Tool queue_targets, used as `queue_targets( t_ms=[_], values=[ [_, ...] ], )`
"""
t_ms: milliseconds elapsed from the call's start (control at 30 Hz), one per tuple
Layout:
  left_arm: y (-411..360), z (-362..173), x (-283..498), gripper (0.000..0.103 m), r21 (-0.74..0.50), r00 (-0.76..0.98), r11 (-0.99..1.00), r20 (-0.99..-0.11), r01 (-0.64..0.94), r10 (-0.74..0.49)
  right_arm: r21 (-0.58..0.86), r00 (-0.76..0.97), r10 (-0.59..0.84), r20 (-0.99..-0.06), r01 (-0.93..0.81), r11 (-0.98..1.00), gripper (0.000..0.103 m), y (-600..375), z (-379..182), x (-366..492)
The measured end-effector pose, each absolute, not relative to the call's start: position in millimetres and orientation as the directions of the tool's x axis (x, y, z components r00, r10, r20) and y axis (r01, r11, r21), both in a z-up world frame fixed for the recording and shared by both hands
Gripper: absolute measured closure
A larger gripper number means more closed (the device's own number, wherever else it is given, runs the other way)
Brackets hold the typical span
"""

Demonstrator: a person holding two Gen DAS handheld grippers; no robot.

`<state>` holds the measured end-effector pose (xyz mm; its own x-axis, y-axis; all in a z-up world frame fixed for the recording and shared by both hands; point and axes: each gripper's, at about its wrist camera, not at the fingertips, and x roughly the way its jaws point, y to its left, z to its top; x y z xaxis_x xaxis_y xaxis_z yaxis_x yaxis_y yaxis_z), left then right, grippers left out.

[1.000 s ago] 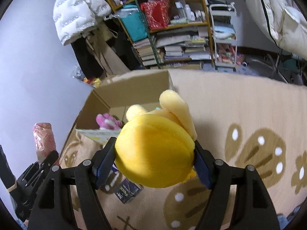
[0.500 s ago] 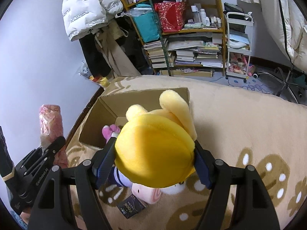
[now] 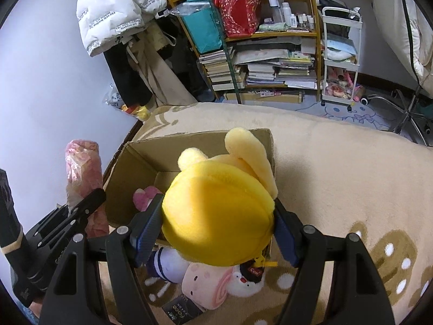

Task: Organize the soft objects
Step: 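Carry both plushes over the box and open both tools to drop them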

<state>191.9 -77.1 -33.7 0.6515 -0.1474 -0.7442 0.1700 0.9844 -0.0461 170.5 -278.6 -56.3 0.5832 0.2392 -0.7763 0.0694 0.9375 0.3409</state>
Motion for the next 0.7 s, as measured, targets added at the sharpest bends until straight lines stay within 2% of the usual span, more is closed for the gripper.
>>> queue_targets(
  t_ms=[700],
  values=[
    [-86,-55,212,0.083,-0.075,0.58,0.976,-0.795,0.203,-0.181,0.359,0.539,0.265,-0.799,0.074,0.93,0.023,-277,-77,185]
  ],
)
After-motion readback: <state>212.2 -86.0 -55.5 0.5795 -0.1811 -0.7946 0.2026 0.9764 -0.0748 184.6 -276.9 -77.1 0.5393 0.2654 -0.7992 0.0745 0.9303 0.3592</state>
